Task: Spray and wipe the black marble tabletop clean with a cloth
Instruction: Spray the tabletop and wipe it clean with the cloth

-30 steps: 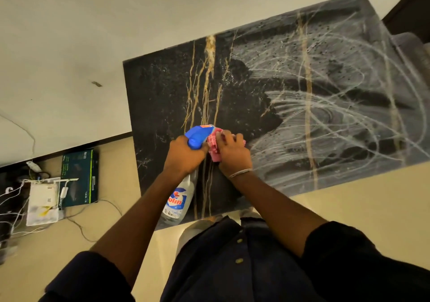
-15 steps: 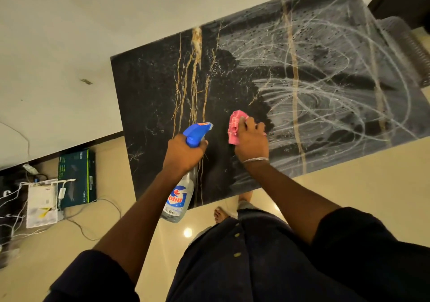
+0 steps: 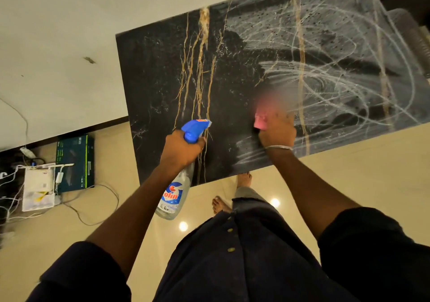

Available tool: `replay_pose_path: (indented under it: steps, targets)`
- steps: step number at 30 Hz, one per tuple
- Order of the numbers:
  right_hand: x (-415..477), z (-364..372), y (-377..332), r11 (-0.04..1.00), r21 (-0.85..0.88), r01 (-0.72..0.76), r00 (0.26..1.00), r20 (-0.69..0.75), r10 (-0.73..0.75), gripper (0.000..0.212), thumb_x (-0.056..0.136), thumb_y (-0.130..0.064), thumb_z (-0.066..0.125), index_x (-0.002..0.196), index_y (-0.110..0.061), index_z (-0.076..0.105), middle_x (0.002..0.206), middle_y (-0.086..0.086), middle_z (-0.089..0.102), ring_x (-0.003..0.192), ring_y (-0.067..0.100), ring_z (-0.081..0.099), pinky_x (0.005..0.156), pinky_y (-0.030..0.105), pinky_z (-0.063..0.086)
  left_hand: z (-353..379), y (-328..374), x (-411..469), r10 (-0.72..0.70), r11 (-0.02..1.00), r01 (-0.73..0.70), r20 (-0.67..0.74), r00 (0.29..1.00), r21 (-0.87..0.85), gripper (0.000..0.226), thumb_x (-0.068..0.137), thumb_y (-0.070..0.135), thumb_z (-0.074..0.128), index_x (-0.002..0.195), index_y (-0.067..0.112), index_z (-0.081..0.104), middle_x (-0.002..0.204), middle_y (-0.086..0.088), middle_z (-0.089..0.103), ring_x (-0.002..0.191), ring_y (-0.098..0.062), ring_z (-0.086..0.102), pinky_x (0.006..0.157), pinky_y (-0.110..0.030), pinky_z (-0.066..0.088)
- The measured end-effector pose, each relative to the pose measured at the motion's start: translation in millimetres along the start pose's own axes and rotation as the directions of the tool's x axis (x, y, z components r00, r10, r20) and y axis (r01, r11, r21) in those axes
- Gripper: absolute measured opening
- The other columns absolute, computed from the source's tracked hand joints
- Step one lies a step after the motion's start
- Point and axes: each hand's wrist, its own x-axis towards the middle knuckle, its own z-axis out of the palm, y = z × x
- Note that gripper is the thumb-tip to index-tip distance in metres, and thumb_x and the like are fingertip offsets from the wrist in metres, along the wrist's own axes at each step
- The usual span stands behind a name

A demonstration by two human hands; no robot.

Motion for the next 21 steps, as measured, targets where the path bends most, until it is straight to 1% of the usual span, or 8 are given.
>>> replay_pose_path:
  steps: [4,6,8,11,13,16,18,21]
  targets:
    - [-6.6,0.1,-11.6,0.997,0.028,-0.074,0.997,-0.001,0.074,0.066,0.079,-0.016,0.064,0.140,-0.006,0.039,0.136,0.019,0.040,0.115,0.042,0.043,0.076,0.044,0.053,1.6,3.9,-6.7,0.020,1.000,-0.020,0.007,1.000,0.007,0.019,0.088,0.023,0.064,0.101,0.012,0.057,0.078,-0.007,0.060,0.066,-0.014,0.057,0.062,-0.017,0.044]
    - [-26.0,10.0,-36.7,0.999,0.049,0.006,1.000,0.011,-0.006,0.063,0.079,-0.016,0.065,0.136,-0.006,0.040,0.127,0.017,0.044,0.108,0.039,0.047,0.074,0.042,0.057,2.4,7.1,-10.9,0.029,1.000,-0.029,0.012,1.000,0.005,0.017,0.088,0.022,0.063,0.100,0.014,0.056,0.078,-0.007,0.060,0.065,-0.013,0.056,0.061,-0.016,0.043]
    - [-53.3,25.0,-66.7,0.984,0.100,0.146,0.988,0.040,-0.150,0.062,0.079,-0.015,0.067,0.135,-0.006,0.041,0.124,0.016,0.047,0.103,0.036,0.049,0.072,0.042,0.057,3.6,8.2,-14.4,0.044,0.999,-0.044,0.007,0.999,0.002,0.019,0.088,0.021,0.064,0.103,0.012,0.057,0.081,-0.010,0.062,0.067,-0.013,0.057,0.061,-0.016,0.044]
    - [-88.0,39.2,-97.7,0.932,0.150,0.330,0.935,0.083,-0.344,0.060,0.078,-0.013,0.067,0.134,-0.006,0.045,0.123,0.015,0.052,0.100,0.034,0.050,0.067,0.042,0.057,4.7,5.1,-16.0,0.053,0.998,-0.053,-0.004,0.999,0.029,0.033,0.088,0.026,0.064,0.116,0.011,0.057,0.093,-0.006,0.064,0.081,-0.013,0.060,0.065,-0.011,0.041]
    - [-89.8,36.8,-93.9,0.924,0.114,0.365,0.924,0.083,-0.374,0.062,0.077,-0.016,0.069,0.134,-0.007,0.047,0.121,0.014,0.053,0.099,0.033,0.051,0.062,0.039,0.055,4.4,3.4,-17.9,0.058,0.998,-0.058,-0.009,0.998,0.034,0.033,0.088,0.027,0.064,0.116,0.013,0.057,0.093,-0.005,0.064,0.080,-0.012,0.060,0.065,-0.010,0.040]
    - [-74.3,29.3,-59.4,0.970,0.070,0.231,0.972,0.021,-0.233,0.062,0.075,-0.018,0.071,0.132,-0.008,0.048,0.116,0.015,0.051,0.096,0.034,0.051,0.062,0.039,0.053,4.0,1.3,-23.7,0.044,0.999,-0.044,-0.013,0.999,0.001,0.019,0.087,0.023,0.065,0.102,0.015,0.056,0.080,-0.009,0.062,0.066,-0.012,0.057,0.060,-0.014,0.044]
    - [-63.0,20.6,-30.1,0.995,0.045,0.085,0.996,0.002,-0.085,0.062,0.078,-0.019,0.069,0.135,-0.010,0.046,0.118,0.014,0.048,0.099,0.033,0.049,0.066,0.039,0.054,4.6,0.5,-27.2,0.039,0.999,-0.039,-0.006,0.999,0.002,0.019,0.088,0.024,0.064,0.101,0.014,0.055,0.078,-0.008,0.061,0.064,-0.012,0.057,0.060,-0.015,0.044]
    - [-52.3,13.1,-4.0,1.000,0.022,-0.014,0.999,0.035,0.013,0.066,0.084,-0.023,0.067,0.142,-0.012,0.038,0.128,0.014,0.042,0.112,0.035,0.045,0.076,0.040,0.054,6.3,0.9,-30.9,0.044,0.999,-0.044,-0.001,0.999,-0.003,0.021,0.088,0.024,0.064,0.103,0.011,0.056,0.080,-0.010,0.062,0.066,-0.014,0.057,0.061,-0.016,0.044]
